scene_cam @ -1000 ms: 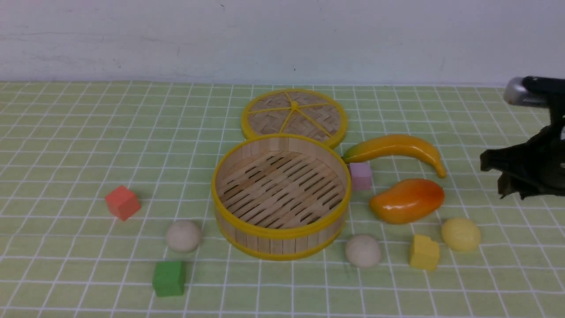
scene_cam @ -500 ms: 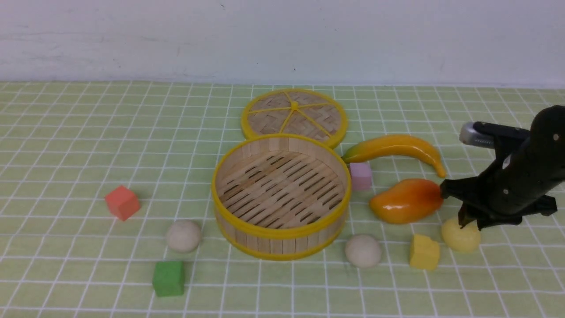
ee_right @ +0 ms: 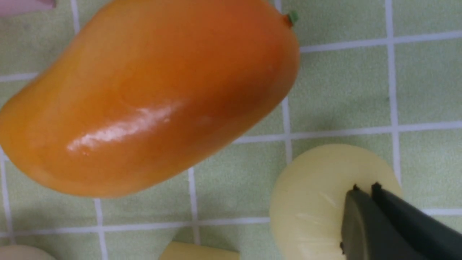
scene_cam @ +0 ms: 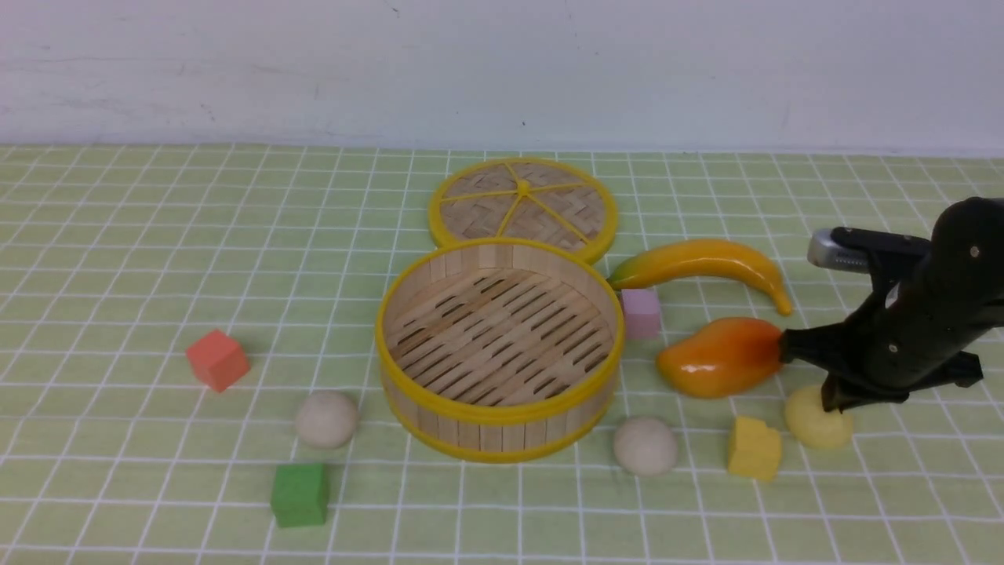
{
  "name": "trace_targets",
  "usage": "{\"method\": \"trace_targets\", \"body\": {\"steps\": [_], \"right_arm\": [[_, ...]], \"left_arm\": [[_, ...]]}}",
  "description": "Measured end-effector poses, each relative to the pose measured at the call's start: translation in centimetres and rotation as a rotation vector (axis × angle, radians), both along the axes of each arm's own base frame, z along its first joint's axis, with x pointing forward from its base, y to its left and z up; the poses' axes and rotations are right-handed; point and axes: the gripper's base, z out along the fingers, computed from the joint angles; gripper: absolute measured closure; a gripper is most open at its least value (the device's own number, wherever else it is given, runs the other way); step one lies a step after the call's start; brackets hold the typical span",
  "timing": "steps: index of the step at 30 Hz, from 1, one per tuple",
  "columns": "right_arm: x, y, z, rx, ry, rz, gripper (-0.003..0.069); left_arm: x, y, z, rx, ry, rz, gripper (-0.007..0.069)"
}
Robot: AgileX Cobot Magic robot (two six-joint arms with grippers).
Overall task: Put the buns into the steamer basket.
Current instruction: Use the right arm to grab a steamed stuffed bun, then use the right arm to put the steamed stuffed bun into the steamer
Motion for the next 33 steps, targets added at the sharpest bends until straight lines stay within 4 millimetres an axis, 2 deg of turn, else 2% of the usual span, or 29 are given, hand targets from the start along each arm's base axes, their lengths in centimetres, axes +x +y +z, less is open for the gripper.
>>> {"method": "trace_targets", "body": {"steps": [2, 6, 10, 11, 13, 16, 17, 19, 21, 24, 25, 26, 28, 30, 31, 33], "right_arm": [[-0.1, 0.0, 0.2, 0.000, 0.002, 0.001, 0.0670], [-0.4, 0.0, 2.7, -0.001, -0.033, 0.015, 0.0671], [-0.5, 0.0, 7.2, -0.001, -0.123, 0.031, 0.0672], [-0.6, 0.0, 7.4, -0.001, -0.125, 0.035, 0.0672], [-0.7, 0.2, 10.3, 0.018, -0.189, 0.055, 0.0673], [-0.6, 0.7, 12.4, 0.071, -0.242, 0.074, 0.0673], [-0.5, 1.3, 13.6, 0.130, -0.281, 0.098, 0.0673], [-0.4, 2.0, 14.4, 0.174, -0.305, 0.132, 0.0673], [0.1, 4.0, 15.4, 0.280, -0.347, 0.198, 0.0673], [1.0, 7.0, 15.4, 0.373, -0.380, 0.275, 0.0673], [1.2, 7.5, 15.3, 0.378, -0.379, 0.285, 0.0673], [2.1, 9.3, 14.6, 0.408, -0.394, 0.320, 0.0673], [3.1, 11.0, 13.5, 0.420, -0.390, 0.348, 0.0673], [4.4, 13.0, 11.7, 0.430, -0.367, 0.370, 0.0673], [5.3, 14.1, 10.0, 0.429, -0.341, 0.375, 0.0673], [6.3, 15.1, 8.2, 0.422, -0.323, 0.378, 0.0672]], "left_arm": [[0.0, 0.0, 0.0, 0.000, 0.000, 0.000, 0.0386], [0.0, 0.0, 0.0, 0.000, 0.000, 0.000, 0.0386], [0.0, 0.0, 0.0, 0.000, 0.000, 0.000, 0.0386], [0.0, 0.0, 0.0, 0.000, 0.000, 0.000, 0.0386], [0.0, 0.0, 0.0, 0.000, 0.000, 0.000, 0.0386], [0.0, 0.0, 0.0, 0.000, 0.000, 0.000, 0.0386], [0.0, 0.0, 0.0, 0.000, 0.000, 0.000, 0.0386], [0.0, 0.0, 0.0, 0.000, 0.000, 0.000, 0.0386], [0.0, 0.0, 0.0, 0.000, 0.000, 0.000, 0.0386], [0.0, 0.0, 0.0, 0.000, 0.000, 0.000, 0.0386], [0.0, 0.0, 0.0, 0.000, 0.000, 0.000, 0.0386], [0.0, 0.0, 0.0, 0.000, 0.000, 0.000, 0.0386], [0.0, 0.0, 0.0, 0.000, 0.000, 0.000, 0.0386], [0.0, 0.0, 0.0, 0.000, 0.000, 0.000, 0.0386], [0.0, 0.0, 0.0, 0.000, 0.000, 0.000, 0.0386], [0.0, 0.0, 0.0, 0.000, 0.000, 0.000, 0.0386]]}}
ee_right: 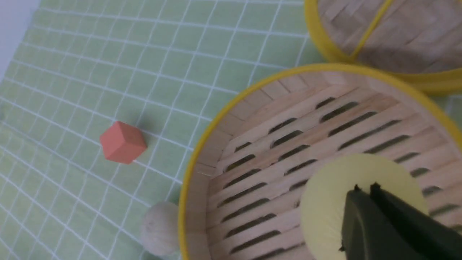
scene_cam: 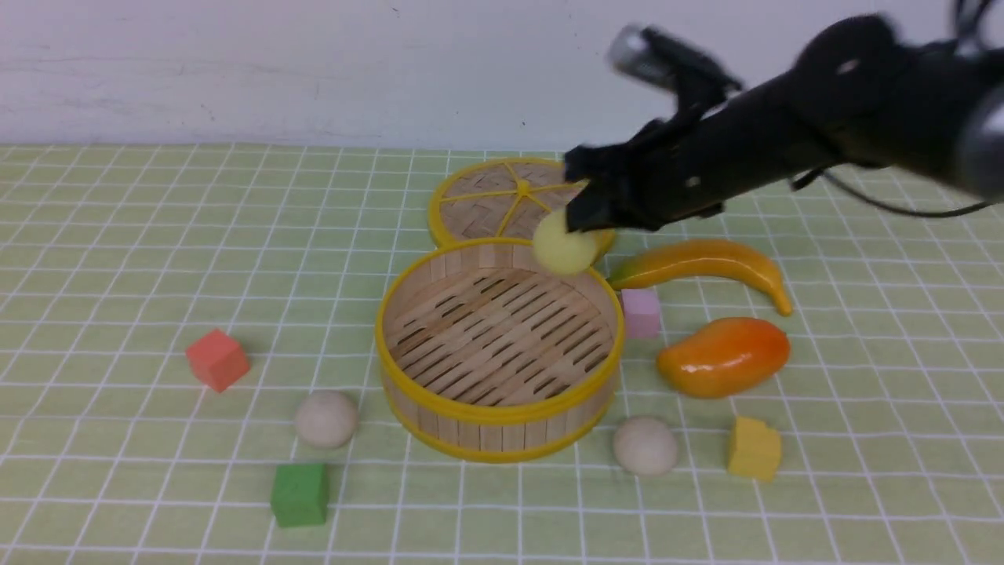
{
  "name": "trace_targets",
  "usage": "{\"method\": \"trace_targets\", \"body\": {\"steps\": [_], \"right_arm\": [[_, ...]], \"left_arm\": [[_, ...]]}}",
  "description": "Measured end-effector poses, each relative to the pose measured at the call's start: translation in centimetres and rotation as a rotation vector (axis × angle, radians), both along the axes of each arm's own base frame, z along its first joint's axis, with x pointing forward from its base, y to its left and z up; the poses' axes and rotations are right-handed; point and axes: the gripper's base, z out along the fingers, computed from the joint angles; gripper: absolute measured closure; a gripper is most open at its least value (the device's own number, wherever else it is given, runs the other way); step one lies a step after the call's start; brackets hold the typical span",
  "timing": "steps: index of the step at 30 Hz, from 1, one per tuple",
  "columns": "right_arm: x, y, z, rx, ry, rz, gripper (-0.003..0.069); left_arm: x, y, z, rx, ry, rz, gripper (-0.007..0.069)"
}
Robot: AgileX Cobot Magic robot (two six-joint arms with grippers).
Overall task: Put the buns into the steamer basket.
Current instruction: Use the right arm to put the steamed stuffed bun into the steamer, then use the right arm to grab a steamed stuffed bun
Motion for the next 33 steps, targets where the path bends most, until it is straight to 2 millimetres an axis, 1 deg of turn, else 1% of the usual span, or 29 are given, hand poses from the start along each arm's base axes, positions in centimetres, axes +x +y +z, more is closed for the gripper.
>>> {"method": "trace_targets", "body": {"steps": [1, 2, 3, 6, 8, 9, 14, 15, 16, 18, 20, 21, 22, 23, 25, 26, 27, 28, 29, 32, 33], "right_arm": [[0.6, 0.4, -1.2, -0.006, 0.012, -0.004, 0.0671], [0.7, 0.5, -1.5, -0.008, 0.015, -0.005, 0.0671], [1.4, 0.7, -3.4, -0.022, 0.037, -0.015, 0.0671], [2.2, 0.8, -6.0, -0.068, 0.051, -0.023, 0.0660], [2.4, 0.7, -6.8, -0.094, 0.049, -0.021, 0.0640], [2.5, 0.6, -6.8, -0.100, 0.044, -0.021, 0.0624], [2.3, 0.6, -5.6, -0.103, 0.019, -0.012, 0.0491], [2.0, 0.5, -4.7, -0.106, 0.008, 0.002, 0.0437], [1.8, 0.5, -3.9, -0.109, -0.003, 0.010, 0.0405], [1.0, 0.1, -1.3, -0.131, -0.055, 0.035, 0.0331], [-0.1, -0.4, 1.2, -0.167, -0.096, 0.068, 0.0272], [-0.2, -0.5, 1.4, -0.179, -0.102, 0.073, 0.0267], [-1.3, -0.9, 3.3, -0.209, -0.120, 0.103, 0.0239], [-2.1, -1.3, 4.5, -0.237, -0.122, 0.125, 0.0224], [-3.9, -2.2, 6.3, -0.303, -0.095, 0.149, 0.0209], [-4.5, -2.4, 6.5, -0.328, -0.057, 0.155, 0.0206], [-4.6, -2.5, 6.5, -0.338, -0.048, 0.150, 0.0205], [-5.4, -2.9, 6.4, -0.381, 0.031, 0.143, 0.0203], [-5.5, -2.9, 6.4, -0.383, 0.033, 0.139, 0.0202], [-6.5, -2.9, 3.7, -0.430, 0.180, 0.120, 0.0202], [-7.0, -2.7, 2.4, -0.436, 0.224, 0.124, 0.0202]], "left_arm": [[0.0, 0.0, 0.0, 0.000, 0.000, 0.000, 0.0386], [0.0, 0.0, 0.0, 0.000, 0.000, 0.000, 0.0386], [0.0, 0.0, 0.0, 0.000, 0.000, 0.000, 0.0386], [0.0, 0.0, 0.0, 0.000, 0.000, 0.000, 0.0386], [0.0, 0.0, 0.0, 0.000, 0.000, 0.000, 0.0386], [0.0, 0.0, 0.0, 0.000, 0.000, 0.000, 0.0386], [0.0, 0.0, 0.0, 0.000, 0.000, 0.000, 0.0386], [0.0, 0.0, 0.0, 0.000, 0.000, 0.000, 0.0386], [0.0, 0.0, 0.0, 0.000, 0.000, 0.000, 0.0386], [0.0, 0.0, 0.0, 0.000, 0.000, 0.000, 0.0386], [0.0, 0.0, 0.0, 0.000, 0.000, 0.000, 0.0386], [0.0, 0.0, 0.0, 0.000, 0.000, 0.000, 0.0386], [0.0, 0.0, 0.0, 0.000, 0.000, 0.000, 0.0386], [0.0, 0.0, 0.0, 0.000, 0.000, 0.000, 0.0386], [0.0, 0.0, 0.0, 0.000, 0.000, 0.000, 0.0386], [0.0, 0.0, 0.0, 0.000, 0.000, 0.000, 0.0386], [0.0, 0.0, 0.0, 0.000, 0.000, 0.000, 0.0386], [0.0, 0.0, 0.0, 0.000, 0.000, 0.000, 0.0386], [0.0, 0.0, 0.0, 0.000, 0.000, 0.000, 0.0386], [0.0, 0.0, 0.0, 0.000, 0.000, 0.000, 0.0386], [0.0, 0.0, 0.0, 0.000, 0.000, 0.000, 0.0386]]}}
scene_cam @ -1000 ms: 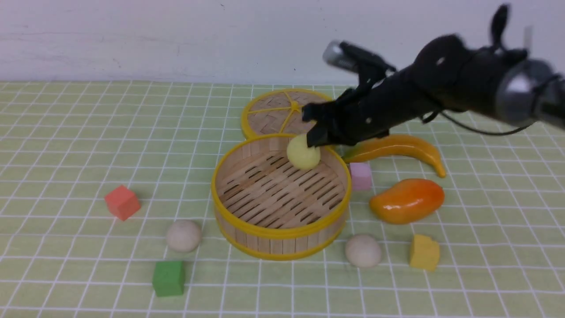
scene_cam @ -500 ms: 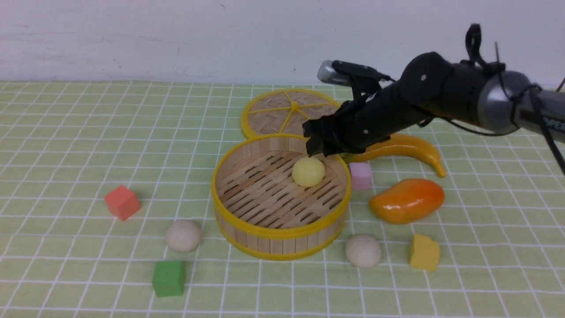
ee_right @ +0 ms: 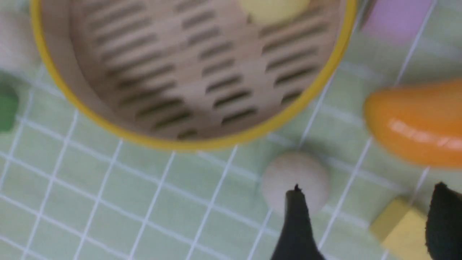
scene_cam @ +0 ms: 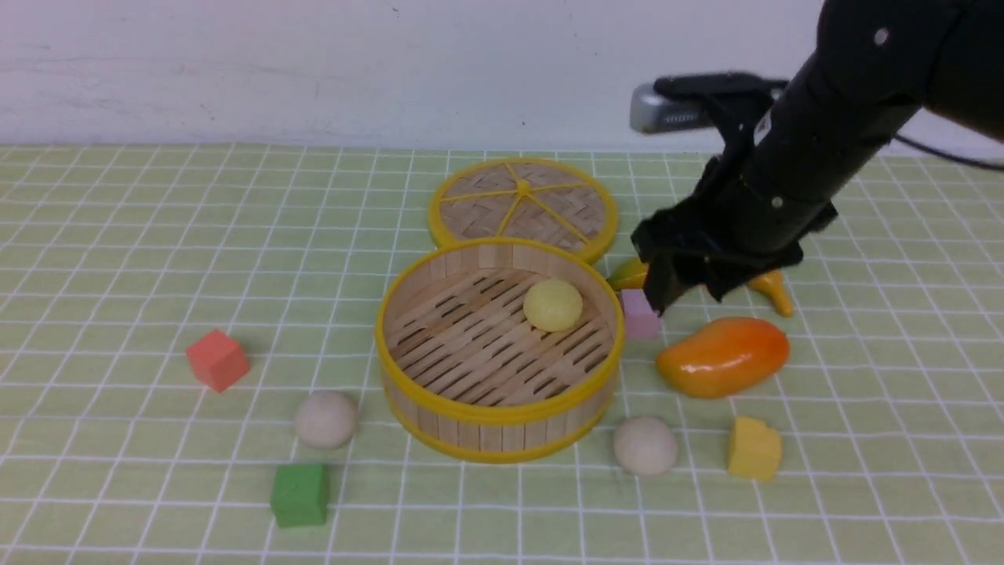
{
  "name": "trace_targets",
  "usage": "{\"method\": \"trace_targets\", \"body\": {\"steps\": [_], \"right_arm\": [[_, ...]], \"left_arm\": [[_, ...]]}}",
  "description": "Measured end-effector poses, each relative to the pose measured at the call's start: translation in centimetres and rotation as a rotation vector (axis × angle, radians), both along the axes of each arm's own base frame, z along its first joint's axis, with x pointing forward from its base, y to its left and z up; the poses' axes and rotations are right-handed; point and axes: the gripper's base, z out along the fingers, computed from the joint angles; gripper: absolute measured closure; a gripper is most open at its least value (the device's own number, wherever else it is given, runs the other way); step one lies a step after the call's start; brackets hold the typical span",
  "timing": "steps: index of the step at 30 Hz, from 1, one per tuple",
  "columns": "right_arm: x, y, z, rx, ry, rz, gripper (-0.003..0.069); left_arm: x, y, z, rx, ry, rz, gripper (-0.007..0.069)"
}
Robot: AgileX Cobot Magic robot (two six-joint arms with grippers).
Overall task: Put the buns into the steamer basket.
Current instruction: Use the right arm to grab a steamed stuffed bun, then use the right arm to put the steamed stuffed bun into the steamer
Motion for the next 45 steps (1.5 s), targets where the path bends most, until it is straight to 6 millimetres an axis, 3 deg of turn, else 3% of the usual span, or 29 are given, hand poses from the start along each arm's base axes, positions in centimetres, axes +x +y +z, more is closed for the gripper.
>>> {"method": "trace_targets", "body": {"steps": [6, 14, 19, 25, 26, 28, 32, 34, 35, 38, 39, 41, 45], "right_arm": [[-2.0, 0.8, -6.1, 0.009, 0.073, -0.027, 0.0202], [-1.6, 0.8, -9.0, 0.013, 0.041, -0.066, 0.0223], [-1.0, 1.0, -10.7, 0.011, 0.053, -0.080, 0.0336], [-0.8, 1.1, -11.1, 0.013, 0.046, -0.085, 0.0575], [-0.8, 1.1, -11.1, 0.013, 0.046, -0.085, 0.0582], [-0.9, 1.1, -10.9, 0.012, 0.054, -0.081, 0.0643], [-1.1, 0.9, -9.5, -0.007, 0.055, -0.055, 0.0645], [-1.1, 0.7, -6.7, -0.031, 0.023, -0.020, 0.0645], [-1.0, 0.7, -6.6, -0.031, 0.017, -0.019, 0.0645], [-0.6, 0.9, -2.0, -0.010, -0.046, -0.007, 0.0645], [-0.5, 0.9, -1.8, -0.010, -0.048, -0.005, 0.0645], [0.0, 1.5, 0.6, 0.047, -0.104, 0.010, 0.0645], [0.6, 2.4, 1.3, 0.141, -0.150, 0.029, 0.0645]], "left_arm": [[0.0, 0.0, 0.0, 0.000, 0.000, 0.000, 0.0386], [0.0, 0.0, 0.0, 0.000, 0.000, 0.000, 0.0386], [0.0, 0.0, 0.0, 0.000, 0.000, 0.000, 0.0386], [0.0, 0.0, 0.0, 0.000, 0.000, 0.000, 0.0386], [0.0, 0.0, 0.0, 0.000, 0.000, 0.000, 0.0386], [0.0, 0.0, 0.0, 0.000, 0.000, 0.000, 0.0386], [0.0, 0.0, 0.0, 0.000, 0.000, 0.000, 0.0386], [0.0, 0.0, 0.0, 0.000, 0.000, 0.000, 0.0386], [0.0, 0.0, 0.0, 0.000, 0.000, 0.000, 0.0386], [0.0, 0.0, 0.0, 0.000, 0.000, 0.000, 0.0386], [0.0, 0.0, 0.0, 0.000, 0.000, 0.000, 0.0386], [0.0, 0.0, 0.0, 0.000, 0.000, 0.000, 0.0386], [0.0, 0.0, 0.0, 0.000, 0.000, 0.000, 0.0386]]}}
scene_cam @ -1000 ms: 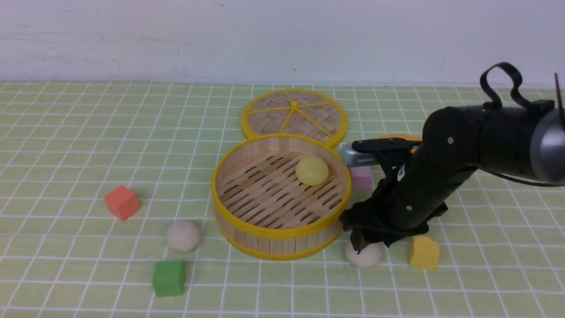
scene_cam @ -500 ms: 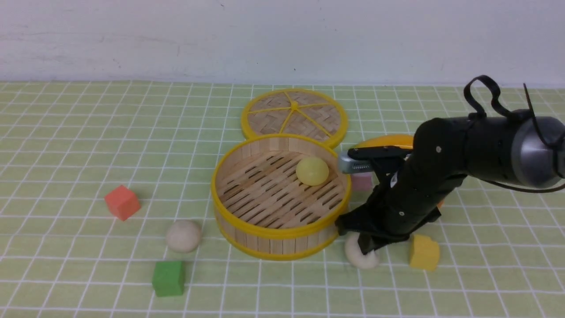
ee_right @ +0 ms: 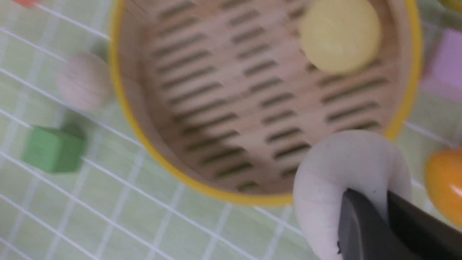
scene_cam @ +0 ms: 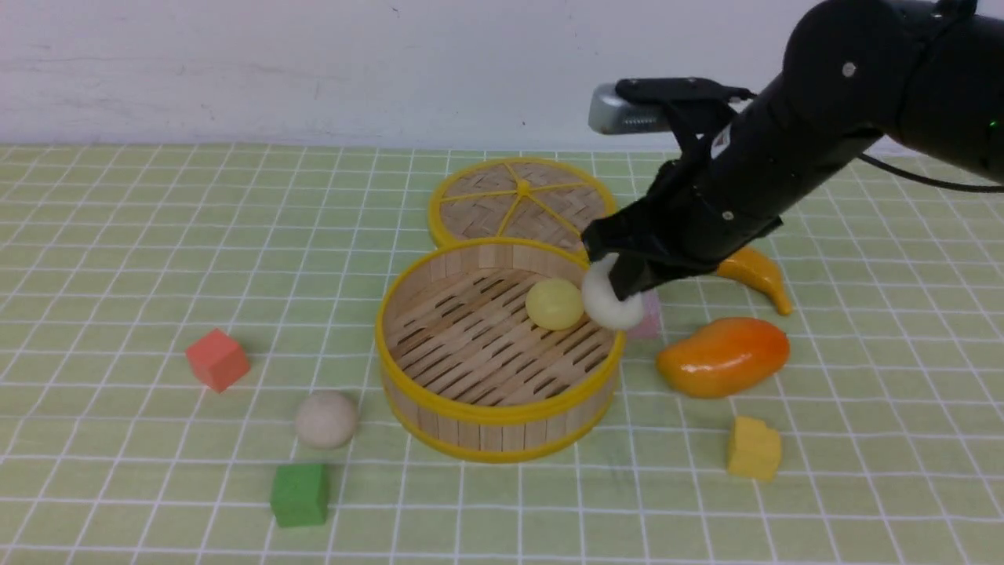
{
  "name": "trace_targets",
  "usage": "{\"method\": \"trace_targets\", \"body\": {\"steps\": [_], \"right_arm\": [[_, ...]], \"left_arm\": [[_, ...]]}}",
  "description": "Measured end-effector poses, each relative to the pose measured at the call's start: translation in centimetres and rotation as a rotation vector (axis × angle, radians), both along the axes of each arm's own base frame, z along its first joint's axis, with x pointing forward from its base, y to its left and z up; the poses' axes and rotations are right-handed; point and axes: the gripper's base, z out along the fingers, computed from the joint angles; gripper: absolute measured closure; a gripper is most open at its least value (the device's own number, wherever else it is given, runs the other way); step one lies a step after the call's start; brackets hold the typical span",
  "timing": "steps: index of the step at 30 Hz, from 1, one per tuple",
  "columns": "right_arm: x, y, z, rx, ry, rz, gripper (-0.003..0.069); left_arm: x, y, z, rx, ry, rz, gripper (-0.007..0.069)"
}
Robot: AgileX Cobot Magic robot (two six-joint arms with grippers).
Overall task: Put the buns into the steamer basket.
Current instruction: Use the right arm to put the steamed stuffed bun into the steamer, then use the left arm to grab a steamed stuffed bun
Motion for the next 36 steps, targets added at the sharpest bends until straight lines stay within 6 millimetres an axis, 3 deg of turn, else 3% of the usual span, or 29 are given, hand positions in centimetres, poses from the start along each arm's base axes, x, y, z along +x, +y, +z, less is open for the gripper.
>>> {"method": "trace_targets", "body": {"steps": [3, 6, 10, 14, 20, 21, 24, 25, 29, 30, 34, 36], "right_arm": [[1.4, 1.0, -2.3, 0.029, 0.015, 0.008, 0.0645], [2.8, 1.6, -5.9, 0.015, 0.068, -0.002, 0.0644], [3.8, 2.0, -8.7, 0.001, 0.098, -0.017, 0.0627], [4.2, 2.1, -9.4, 0.006, 0.094, -0.036, 0.0561], [4.1, 2.1, -8.9, 0.020, 0.095, -0.059, 0.0335], [4.1, 2.0, -8.8, 0.022, 0.092, -0.059, 0.0328], [3.4, 1.8, -6.8, 0.034, 0.073, -0.049, 0.0242], [3.3, 1.8, -6.4, 0.037, 0.067, -0.048, 0.0238], [1.4, 0.8, -1.6, 0.046, -0.014, -0.023, 0.0215], [0.0, -0.1, 1.6, 0.046, -0.078, -0.014, 0.0222], [-3.8, -3.3, 8.2, 0.030, -0.227, -0.032, 0.0288], [-6.5, -5.4, 11.5, 0.009, -0.312, -0.076, 0.0361]], "left_arm": [[0.0, 0.0, 0.0, 0.000, 0.000, 0.000, 0.0386], [0.0, 0.0, 0.0, 0.000, 0.000, 0.000, 0.0386], [0.0, 0.0, 0.0, 0.000, 0.000, 0.000, 0.0386], [0.0, 0.0, 0.0, 0.000, 0.000, 0.000, 0.0386], [0.0, 0.0, 0.0, 0.000, 0.000, 0.000, 0.0386], [0.0, 0.0, 0.0, 0.000, 0.000, 0.000, 0.0386], [0.0, 0.0, 0.0, 0.000, 0.000, 0.000, 0.0386], [0.0, 0.0, 0.0, 0.000, 0.000, 0.000, 0.0386], [0.0, 0.0, 0.0, 0.000, 0.000, 0.000, 0.0386], [0.0, 0.0, 0.0, 0.000, 0.000, 0.000, 0.0386], [0.0, 0.0, 0.0, 0.000, 0.000, 0.000, 0.0386], [0.0, 0.0, 0.0, 0.000, 0.000, 0.000, 0.0386]]}}
